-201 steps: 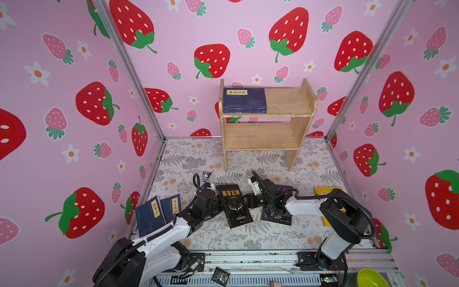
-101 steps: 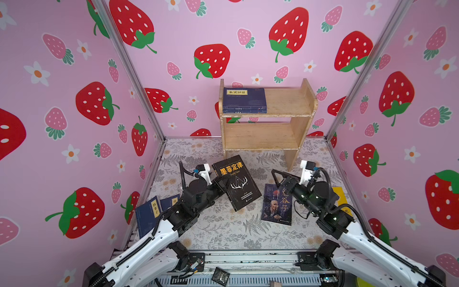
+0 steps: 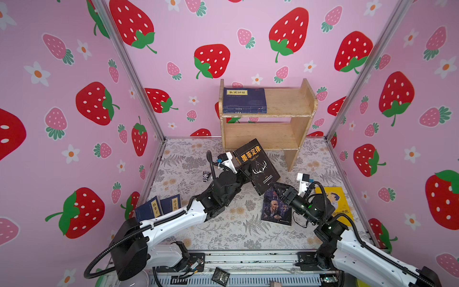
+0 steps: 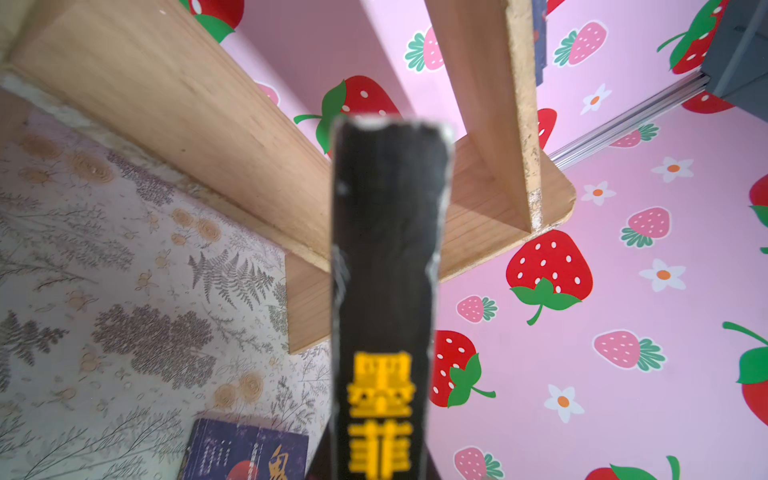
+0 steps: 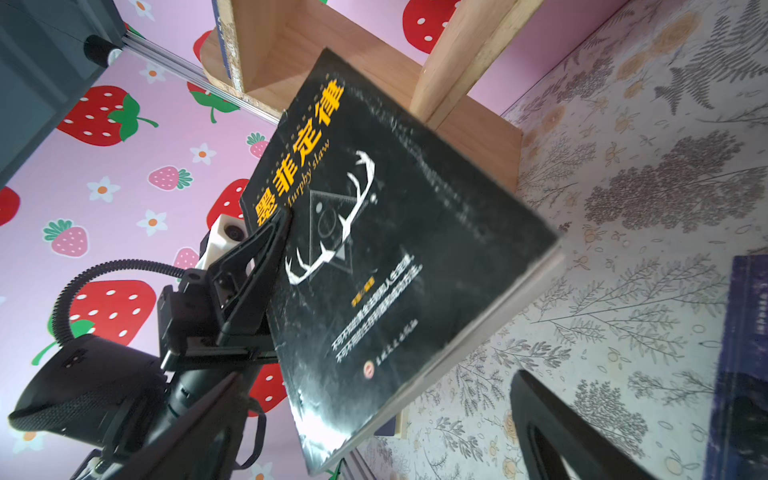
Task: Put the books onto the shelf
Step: 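Lift the black book upright with both grippers toward the shelf, then carry the black book toward the lower shelf with both grippers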
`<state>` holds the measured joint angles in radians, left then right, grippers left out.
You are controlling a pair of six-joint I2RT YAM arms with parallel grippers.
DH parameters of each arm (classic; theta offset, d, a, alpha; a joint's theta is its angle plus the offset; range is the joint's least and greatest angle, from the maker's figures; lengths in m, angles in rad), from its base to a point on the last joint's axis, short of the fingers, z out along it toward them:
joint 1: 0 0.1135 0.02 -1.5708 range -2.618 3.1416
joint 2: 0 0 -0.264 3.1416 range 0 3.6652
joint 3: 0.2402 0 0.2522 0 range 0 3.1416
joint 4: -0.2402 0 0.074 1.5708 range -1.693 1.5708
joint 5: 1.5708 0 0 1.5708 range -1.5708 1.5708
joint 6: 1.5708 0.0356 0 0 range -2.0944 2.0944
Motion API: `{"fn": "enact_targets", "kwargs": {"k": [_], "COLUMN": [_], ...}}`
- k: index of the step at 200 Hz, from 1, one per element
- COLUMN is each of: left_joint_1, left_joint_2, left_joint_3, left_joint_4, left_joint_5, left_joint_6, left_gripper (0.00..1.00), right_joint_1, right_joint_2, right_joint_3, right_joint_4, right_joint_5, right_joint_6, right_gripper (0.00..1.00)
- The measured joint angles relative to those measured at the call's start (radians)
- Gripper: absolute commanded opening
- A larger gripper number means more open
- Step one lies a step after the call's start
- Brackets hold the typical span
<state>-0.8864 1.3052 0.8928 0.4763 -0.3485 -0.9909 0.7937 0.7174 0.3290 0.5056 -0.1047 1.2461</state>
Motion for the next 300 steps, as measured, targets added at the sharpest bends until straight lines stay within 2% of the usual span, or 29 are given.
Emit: {"fn": "enact_targets", "kwargs": {"k": [52,71,121,139,148,157,174,198,218,231,250,284,300], "left_joint_1": [-0.004,-0.003,-0.004,0.002,0.005,0.007,0.008,0.019,0.048,0.080,0.161,0.373,0.433], "left_joint_2": [0.094,0.116,0.144,0.144,0.144,0.144,0.144,0.145,0.141,0.132,0.109,0.034,0.001], "left_joint_3": [0.093,0.100,0.100,0.100,0.100,0.100,0.100,0.099,0.093,0.085,0.082,0.082,0.090], "left_joint_4": [0.100,0.108,0.119,0.129,0.131,0.133,0.143,0.148,0.152,0.144,0.096,-0.028,-0.120], "left_joint_5": [-0.009,-0.009,-0.014,-0.028,-0.034,-0.037,-0.032,-0.006,0.043,0.094,0.223,0.558,0.675], "left_joint_6": [0.002,-0.002,-0.014,-0.019,-0.023,-0.028,-0.035,-0.053,-0.080,-0.097,-0.108,-0.086,-0.044], "left_gripper": [0.00,0.00,0.00,0.00,0.00,0.04,0.22,0.55,0.75,0.78,0.81,0.83,0.84], "right_joint_1": [0.000,-0.003,-0.024,-0.031,-0.037,-0.043,-0.056,-0.081,-0.126,-0.164,-0.237,-0.333,-0.357], "right_joint_2": [0.173,0.253,0.419,0.459,0.472,0.479,0.483,0.479,0.460,0.444,0.430,0.429,0.426], "right_joint_3": [-0.001,-0.004,-0.003,-0.003,-0.004,-0.005,-0.007,-0.006,-0.006,-0.001,0.052,0.254,0.332], "right_joint_4": [0.211,0.325,0.608,0.695,0.734,0.766,0.784,0.766,0.695,0.634,0.507,0.192,0.077], "right_joint_5": [-0.039,-0.039,-0.042,-0.039,-0.036,-0.035,-0.040,-0.064,-0.088,-0.120,-0.218,-0.428,-0.515], "right_joint_6": [0.079,0.100,0.148,0.188,0.199,0.214,0.230,0.234,0.232,0.220,0.186,0.025,-0.053], "right_gripper": [1.00,0.93,0.45,0.19,0.15,0.13,0.09,0.06,0.06,0.05,0.05,0.04,0.04]}}
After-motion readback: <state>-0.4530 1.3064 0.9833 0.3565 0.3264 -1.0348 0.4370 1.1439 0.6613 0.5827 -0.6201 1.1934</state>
